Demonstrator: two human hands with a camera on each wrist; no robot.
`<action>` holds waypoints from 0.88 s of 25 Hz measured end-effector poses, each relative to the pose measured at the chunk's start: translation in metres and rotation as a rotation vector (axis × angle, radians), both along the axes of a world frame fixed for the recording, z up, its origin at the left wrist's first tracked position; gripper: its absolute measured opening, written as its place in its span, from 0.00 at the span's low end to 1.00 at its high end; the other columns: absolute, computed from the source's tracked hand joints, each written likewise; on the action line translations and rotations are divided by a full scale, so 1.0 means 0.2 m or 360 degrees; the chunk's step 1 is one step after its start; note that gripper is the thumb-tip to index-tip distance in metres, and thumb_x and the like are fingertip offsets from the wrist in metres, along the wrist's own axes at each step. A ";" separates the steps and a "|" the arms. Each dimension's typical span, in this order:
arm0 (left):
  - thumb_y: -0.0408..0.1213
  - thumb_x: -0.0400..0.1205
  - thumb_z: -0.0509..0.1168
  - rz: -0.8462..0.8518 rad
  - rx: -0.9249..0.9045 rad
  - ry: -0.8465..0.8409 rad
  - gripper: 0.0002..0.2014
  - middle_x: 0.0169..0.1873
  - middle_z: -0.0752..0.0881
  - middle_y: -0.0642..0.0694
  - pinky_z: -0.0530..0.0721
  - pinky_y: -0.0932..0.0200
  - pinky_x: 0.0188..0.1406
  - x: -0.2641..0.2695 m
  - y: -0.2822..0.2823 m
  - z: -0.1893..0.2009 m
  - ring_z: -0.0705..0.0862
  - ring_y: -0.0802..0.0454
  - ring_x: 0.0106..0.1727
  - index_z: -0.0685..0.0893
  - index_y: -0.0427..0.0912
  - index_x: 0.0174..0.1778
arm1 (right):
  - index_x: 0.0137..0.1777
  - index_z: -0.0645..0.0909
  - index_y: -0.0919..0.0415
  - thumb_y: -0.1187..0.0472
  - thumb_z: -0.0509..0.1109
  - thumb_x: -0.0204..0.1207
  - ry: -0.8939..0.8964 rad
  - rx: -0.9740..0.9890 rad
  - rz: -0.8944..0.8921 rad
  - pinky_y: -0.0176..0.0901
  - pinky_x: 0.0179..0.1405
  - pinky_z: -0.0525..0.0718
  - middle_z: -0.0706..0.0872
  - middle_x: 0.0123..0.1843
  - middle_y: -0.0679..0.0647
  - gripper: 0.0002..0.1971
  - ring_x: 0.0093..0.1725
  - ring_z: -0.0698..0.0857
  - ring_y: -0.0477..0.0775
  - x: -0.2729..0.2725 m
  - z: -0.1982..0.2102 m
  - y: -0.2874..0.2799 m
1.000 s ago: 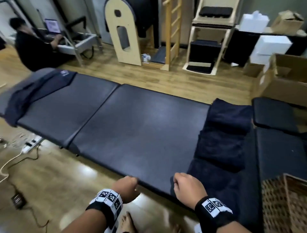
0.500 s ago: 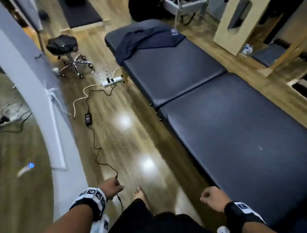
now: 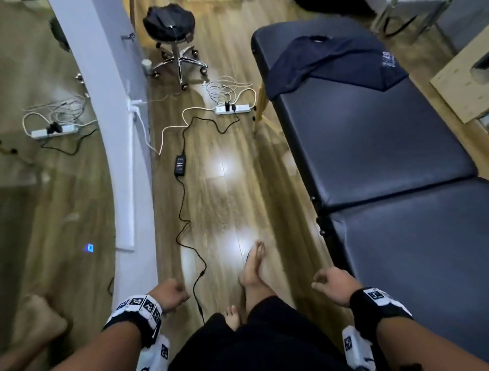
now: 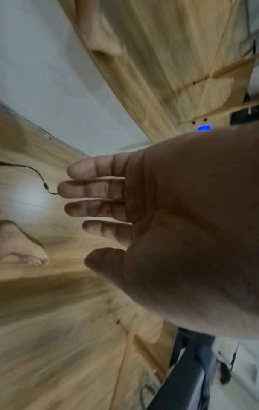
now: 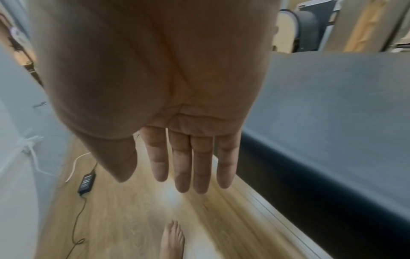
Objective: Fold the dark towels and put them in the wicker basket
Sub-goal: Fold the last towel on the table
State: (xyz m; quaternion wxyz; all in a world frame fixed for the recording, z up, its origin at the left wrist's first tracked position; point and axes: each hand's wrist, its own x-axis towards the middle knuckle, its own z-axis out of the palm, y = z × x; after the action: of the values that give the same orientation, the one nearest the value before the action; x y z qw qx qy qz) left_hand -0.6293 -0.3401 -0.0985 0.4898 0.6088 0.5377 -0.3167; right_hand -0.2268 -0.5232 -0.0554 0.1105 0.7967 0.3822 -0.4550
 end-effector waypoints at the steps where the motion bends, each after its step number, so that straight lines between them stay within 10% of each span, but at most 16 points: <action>1: 0.42 0.81 0.65 0.0035 0.0008 0.0012 0.11 0.31 0.82 0.39 0.70 0.66 0.17 0.01 0.09 -0.01 0.78 0.47 0.25 0.80 0.39 0.38 | 0.65 0.85 0.52 0.45 0.70 0.81 0.0019 0.0011 0.0028 0.42 0.65 0.80 0.88 0.63 0.50 0.18 0.64 0.85 0.51 0.02 -0.03 0.13; 12: 0.45 0.82 0.66 0.0329 0.0455 0.0059 0.08 0.43 0.90 0.40 0.76 0.65 0.24 0.35 1.24 0.36 0.87 0.49 0.33 0.85 0.45 0.47 | 0.52 0.90 0.55 0.48 0.72 0.77 0.0189 0.0061 0.0156 0.42 0.58 0.84 0.92 0.53 0.52 0.13 0.57 0.88 0.53 0.33 -0.08 1.32; 22: 0.38 0.83 0.65 0.0023 0.0235 -0.0147 0.10 0.35 0.85 0.36 0.77 0.65 0.18 0.90 2.20 0.10 0.81 0.49 0.26 0.83 0.36 0.39 | 0.59 0.89 0.51 0.48 0.70 0.80 0.0118 0.0059 -0.0039 0.39 0.55 0.81 0.91 0.60 0.49 0.13 0.61 0.87 0.51 0.58 0.02 2.03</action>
State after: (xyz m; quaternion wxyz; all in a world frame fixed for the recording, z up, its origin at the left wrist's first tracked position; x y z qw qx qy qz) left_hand -0.4502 0.1003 -0.0782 0.4702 0.6532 0.5409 -0.2443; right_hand -0.1103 -0.1181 -0.0522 0.0760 0.7858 0.3847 -0.4783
